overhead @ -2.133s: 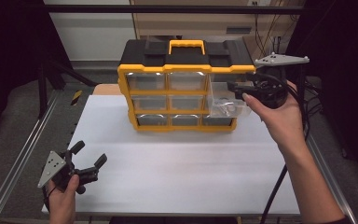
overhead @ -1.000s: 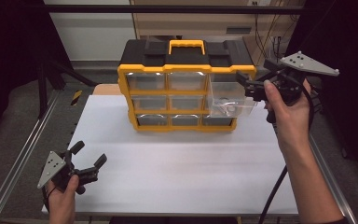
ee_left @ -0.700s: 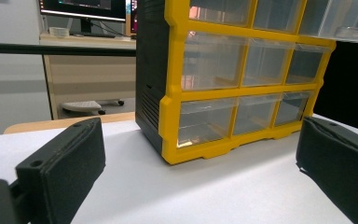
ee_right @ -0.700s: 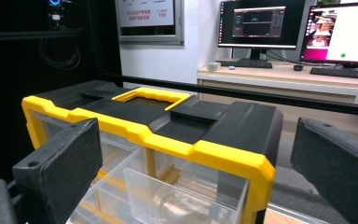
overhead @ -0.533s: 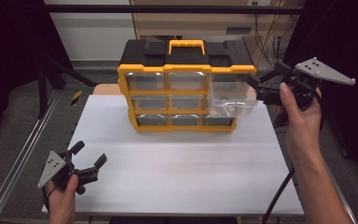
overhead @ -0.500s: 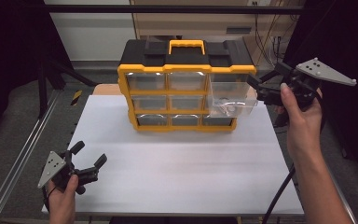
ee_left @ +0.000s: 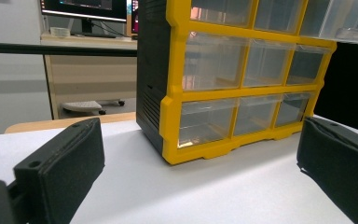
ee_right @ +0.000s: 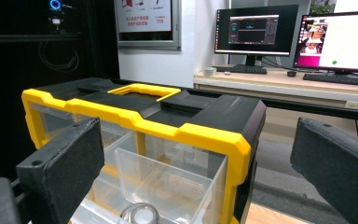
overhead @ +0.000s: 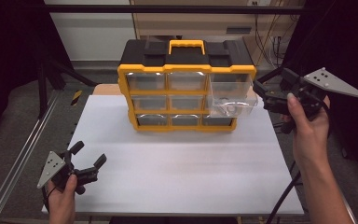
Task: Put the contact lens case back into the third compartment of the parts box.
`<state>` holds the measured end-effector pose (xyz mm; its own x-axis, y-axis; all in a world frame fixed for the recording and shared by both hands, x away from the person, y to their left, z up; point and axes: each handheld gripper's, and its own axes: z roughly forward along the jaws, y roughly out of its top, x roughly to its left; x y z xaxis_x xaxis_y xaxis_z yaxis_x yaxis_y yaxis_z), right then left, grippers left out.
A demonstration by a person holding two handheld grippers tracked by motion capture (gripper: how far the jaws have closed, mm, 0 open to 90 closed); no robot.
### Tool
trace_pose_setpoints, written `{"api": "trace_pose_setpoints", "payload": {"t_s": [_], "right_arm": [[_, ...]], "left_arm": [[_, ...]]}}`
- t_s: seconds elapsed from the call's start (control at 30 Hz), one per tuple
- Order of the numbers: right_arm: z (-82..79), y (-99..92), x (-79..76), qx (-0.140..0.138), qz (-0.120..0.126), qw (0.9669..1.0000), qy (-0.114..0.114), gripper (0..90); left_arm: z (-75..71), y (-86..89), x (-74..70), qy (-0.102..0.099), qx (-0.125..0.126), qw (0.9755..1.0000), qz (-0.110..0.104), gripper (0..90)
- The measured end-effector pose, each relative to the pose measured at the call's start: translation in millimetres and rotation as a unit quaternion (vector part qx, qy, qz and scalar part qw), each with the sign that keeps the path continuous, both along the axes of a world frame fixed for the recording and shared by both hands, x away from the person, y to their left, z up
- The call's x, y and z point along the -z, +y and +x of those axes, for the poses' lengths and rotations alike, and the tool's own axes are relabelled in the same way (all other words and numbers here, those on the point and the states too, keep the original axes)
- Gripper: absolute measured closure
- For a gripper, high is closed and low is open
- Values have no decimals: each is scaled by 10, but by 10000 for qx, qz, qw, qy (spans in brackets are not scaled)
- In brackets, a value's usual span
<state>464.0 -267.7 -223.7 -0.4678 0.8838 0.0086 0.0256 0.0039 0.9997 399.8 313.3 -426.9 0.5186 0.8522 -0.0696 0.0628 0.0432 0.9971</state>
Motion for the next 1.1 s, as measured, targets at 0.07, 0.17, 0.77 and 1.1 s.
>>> {"api": "trace_pose_setpoints", "payload": {"t_s": [0.07, 0.17, 0.77, 1.1], "right_arm": [[-20, -19, 23, -12, 12, 10000, 11, 31], [-50, -53, 56, -1, 35, 10000, -3, 34], [-210, -210, 424, 60, -15, 9999, 81, 41], [-293, -233, 649, 60, -3, 10000, 39, 35]], "left_arm": [[0, 0, 0, -3, 0, 10000, 3, 6], [0, -1, 0, -2, 2, 10000, 14, 6], [-4, 3, 4, 5, 1, 10000, 10, 6], [-16, 2, -4, -18, -7, 10000, 10, 5]]}}
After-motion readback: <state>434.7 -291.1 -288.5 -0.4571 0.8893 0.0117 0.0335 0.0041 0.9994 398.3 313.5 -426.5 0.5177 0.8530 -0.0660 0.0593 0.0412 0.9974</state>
